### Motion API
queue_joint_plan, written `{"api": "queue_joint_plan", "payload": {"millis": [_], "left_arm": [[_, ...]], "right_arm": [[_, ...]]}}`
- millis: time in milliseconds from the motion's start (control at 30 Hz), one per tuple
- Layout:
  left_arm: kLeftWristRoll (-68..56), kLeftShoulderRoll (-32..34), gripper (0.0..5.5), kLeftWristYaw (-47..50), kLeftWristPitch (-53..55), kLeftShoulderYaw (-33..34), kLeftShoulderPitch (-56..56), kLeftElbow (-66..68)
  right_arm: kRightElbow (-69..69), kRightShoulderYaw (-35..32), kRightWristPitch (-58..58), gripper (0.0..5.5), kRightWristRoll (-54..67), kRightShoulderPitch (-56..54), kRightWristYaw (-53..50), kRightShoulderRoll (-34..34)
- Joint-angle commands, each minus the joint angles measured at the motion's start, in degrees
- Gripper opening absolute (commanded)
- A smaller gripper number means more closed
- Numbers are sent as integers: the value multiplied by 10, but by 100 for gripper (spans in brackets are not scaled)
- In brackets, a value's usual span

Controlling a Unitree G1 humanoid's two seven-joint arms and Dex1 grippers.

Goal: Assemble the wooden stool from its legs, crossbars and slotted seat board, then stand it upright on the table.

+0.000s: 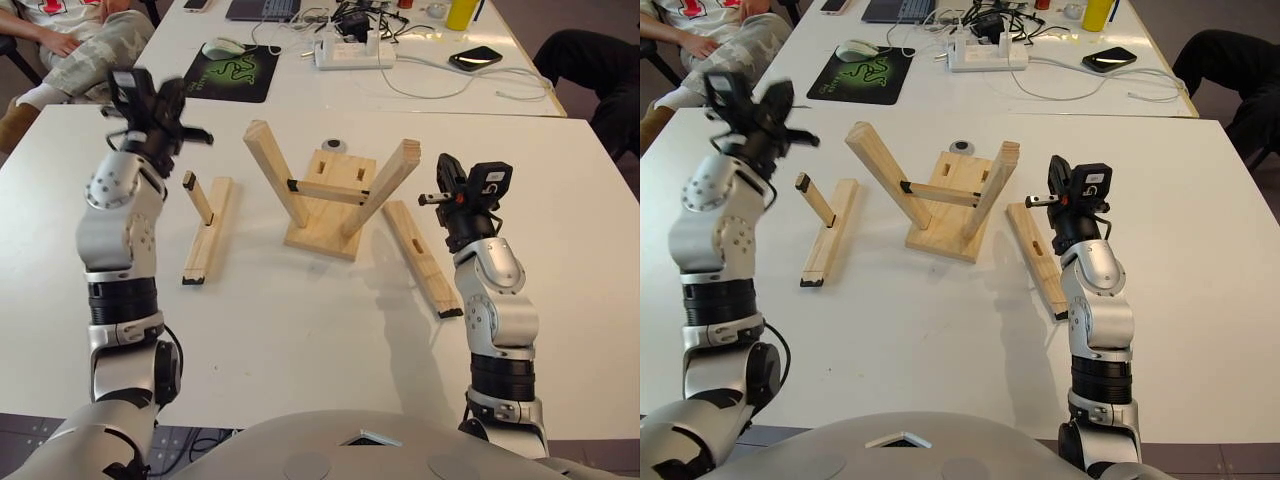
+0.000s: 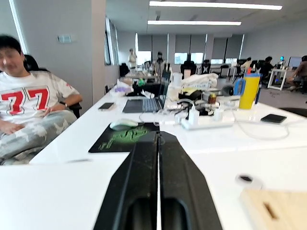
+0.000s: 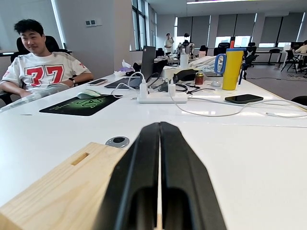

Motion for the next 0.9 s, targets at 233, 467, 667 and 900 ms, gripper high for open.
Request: {"api": "queue_joint_plan", "payload": {"millis": [233, 467, 667, 900], "left_arm": [[17, -21, 4, 2, -29, -12, 25, 26], [-19, -2, 4, 26, 38, 23, -53, -126], [-44, 9, 4, 49, 106, 49, -75, -212], [-94, 9, 4, 49, 160, 79, -42, -290]], "right_arm": [[-9, -3, 21, 0, 9, -22, -3, 4], [-5, -5, 19, 0, 7, -23, 0, 1], [21, -14, 19, 0, 5, -54, 11, -17], [168, 44, 35, 0, -26, -184, 170, -144]]}}
